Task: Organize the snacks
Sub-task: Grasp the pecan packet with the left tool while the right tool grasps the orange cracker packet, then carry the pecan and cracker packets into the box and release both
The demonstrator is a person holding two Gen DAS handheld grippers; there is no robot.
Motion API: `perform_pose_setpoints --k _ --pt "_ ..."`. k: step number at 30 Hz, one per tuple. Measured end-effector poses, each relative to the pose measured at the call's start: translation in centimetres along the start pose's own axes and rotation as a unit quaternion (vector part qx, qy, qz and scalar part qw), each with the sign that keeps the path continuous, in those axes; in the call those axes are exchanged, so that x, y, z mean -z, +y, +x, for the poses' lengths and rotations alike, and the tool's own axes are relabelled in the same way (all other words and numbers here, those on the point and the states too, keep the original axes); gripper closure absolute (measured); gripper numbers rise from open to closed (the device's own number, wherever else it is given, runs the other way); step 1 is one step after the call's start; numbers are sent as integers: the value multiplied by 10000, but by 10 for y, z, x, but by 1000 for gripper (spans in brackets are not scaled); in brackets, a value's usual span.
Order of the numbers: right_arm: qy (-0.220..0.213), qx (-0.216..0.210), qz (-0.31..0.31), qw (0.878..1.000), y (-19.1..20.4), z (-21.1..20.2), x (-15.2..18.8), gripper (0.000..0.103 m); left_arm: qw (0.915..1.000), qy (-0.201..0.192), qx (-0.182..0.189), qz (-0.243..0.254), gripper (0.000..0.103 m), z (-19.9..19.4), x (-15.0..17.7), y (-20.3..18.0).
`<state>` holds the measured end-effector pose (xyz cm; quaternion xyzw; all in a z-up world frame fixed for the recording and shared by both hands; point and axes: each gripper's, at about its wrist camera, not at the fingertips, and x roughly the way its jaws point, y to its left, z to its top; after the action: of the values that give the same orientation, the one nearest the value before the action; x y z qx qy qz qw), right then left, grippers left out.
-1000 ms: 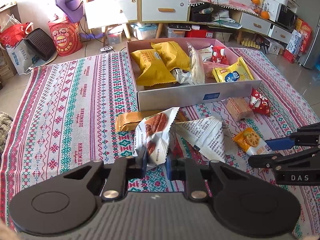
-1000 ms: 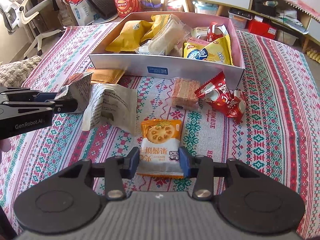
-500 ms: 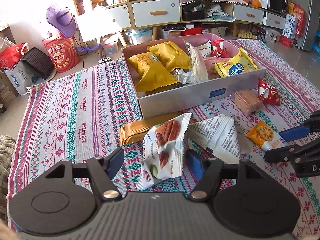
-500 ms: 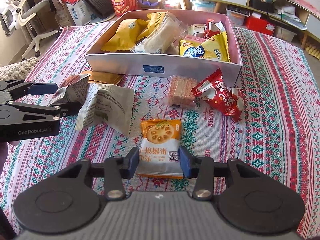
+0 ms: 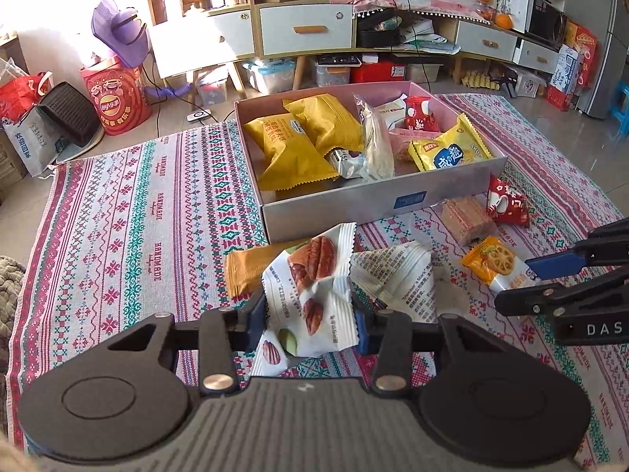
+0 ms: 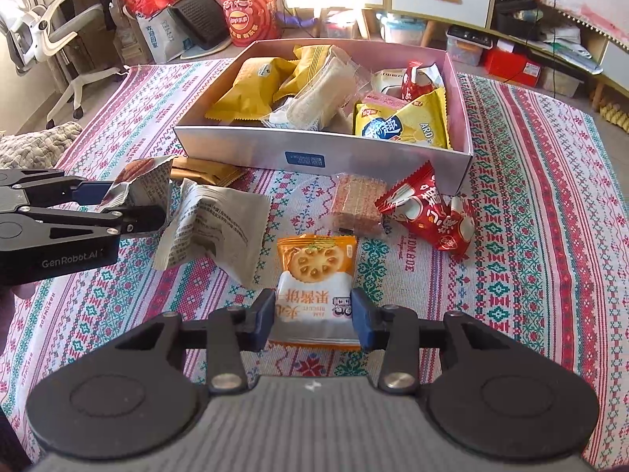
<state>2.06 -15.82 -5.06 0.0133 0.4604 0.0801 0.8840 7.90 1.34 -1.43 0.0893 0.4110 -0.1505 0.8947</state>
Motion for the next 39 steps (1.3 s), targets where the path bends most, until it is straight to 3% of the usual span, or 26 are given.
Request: perform_pose_setpoints --k 12,22,27,39 --pt "-380 24 332 9987 -17 -13 -32 65 9990 -445 38 -92 54 -19 -40 -9" --pt "-572 -201 611 9963 -35 -12 -66 65 9984 -484 -198 221 54 7 -71 -23" --pt "-633 -376 910 9931 -47 -2 -86 65 9990 -431 -88 2 54 26 -84 -17" --pt "-632 -600 1331 9873 -58 22 -103 65 9990 -422 -134 -9 54 58 -85 -22"
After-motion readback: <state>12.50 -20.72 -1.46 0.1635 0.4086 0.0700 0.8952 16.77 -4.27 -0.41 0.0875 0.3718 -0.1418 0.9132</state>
